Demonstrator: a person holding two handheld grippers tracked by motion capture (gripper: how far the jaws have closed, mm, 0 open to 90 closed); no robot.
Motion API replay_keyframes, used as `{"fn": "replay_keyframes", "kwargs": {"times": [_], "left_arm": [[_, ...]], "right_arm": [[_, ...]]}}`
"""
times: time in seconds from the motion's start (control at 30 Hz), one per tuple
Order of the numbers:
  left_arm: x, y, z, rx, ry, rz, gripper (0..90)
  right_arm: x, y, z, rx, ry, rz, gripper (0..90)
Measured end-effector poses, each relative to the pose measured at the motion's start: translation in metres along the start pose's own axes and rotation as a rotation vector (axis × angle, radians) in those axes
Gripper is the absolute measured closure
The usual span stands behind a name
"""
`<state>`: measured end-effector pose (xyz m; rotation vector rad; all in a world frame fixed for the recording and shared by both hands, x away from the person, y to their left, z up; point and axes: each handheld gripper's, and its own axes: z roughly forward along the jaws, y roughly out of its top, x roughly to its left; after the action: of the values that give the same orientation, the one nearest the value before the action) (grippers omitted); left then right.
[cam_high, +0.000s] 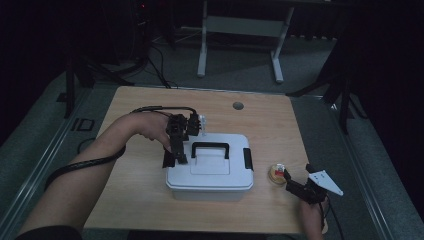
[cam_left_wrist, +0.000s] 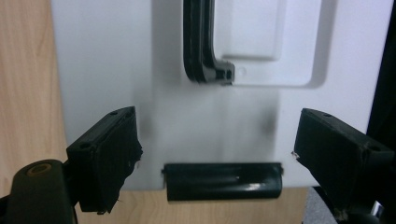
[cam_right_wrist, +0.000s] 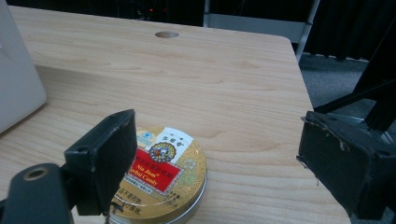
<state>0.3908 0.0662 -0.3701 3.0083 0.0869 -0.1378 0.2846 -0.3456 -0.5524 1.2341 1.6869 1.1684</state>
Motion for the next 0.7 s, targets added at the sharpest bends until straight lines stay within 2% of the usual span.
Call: {"fn": "replay_keyframes", "kwargs": {"times": [0.07, 0.27, 0.47, 0.5, 0.57, 0.7], "left_arm": [[0.002, 0.003, 0.0, 0.006, 0.001, -0.008, 14.1], [0.001, 0.014, 0.002, 0.027, -0.004, 0.023, 16.8], [0.001, 0.022, 0.003, 0.045, -0.009, 0.042, 32.4], [0.001, 0.022, 0.003, 0.047, -0.015, 0.032, 34.5], [0.0, 0.023, 0.003, 0.054, -0.019, 0.04, 42.0], [0.001, 0.027, 0.002, 0.068, -0.007, 0.041, 54.5]], "right_arm": [[0.0, 0.0, 0.0, 0.0, 0.001, -0.001, 11.3], [0.0, 0.0, 0.0, 0.001, 0.004, 0.002, 11.3], [0.0, 0.0, 0.0, 0.001, 0.006, 0.001, 11.3], [0.0, 0.0, 0.0, 0.001, 0.007, 0.002, 11.3], [0.0, 0.0, 0.0, 0.002, 0.007, 0.003, 11.3], [0.0, 0.0, 0.0, 0.002, 0.008, 0.002, 11.3]]}}
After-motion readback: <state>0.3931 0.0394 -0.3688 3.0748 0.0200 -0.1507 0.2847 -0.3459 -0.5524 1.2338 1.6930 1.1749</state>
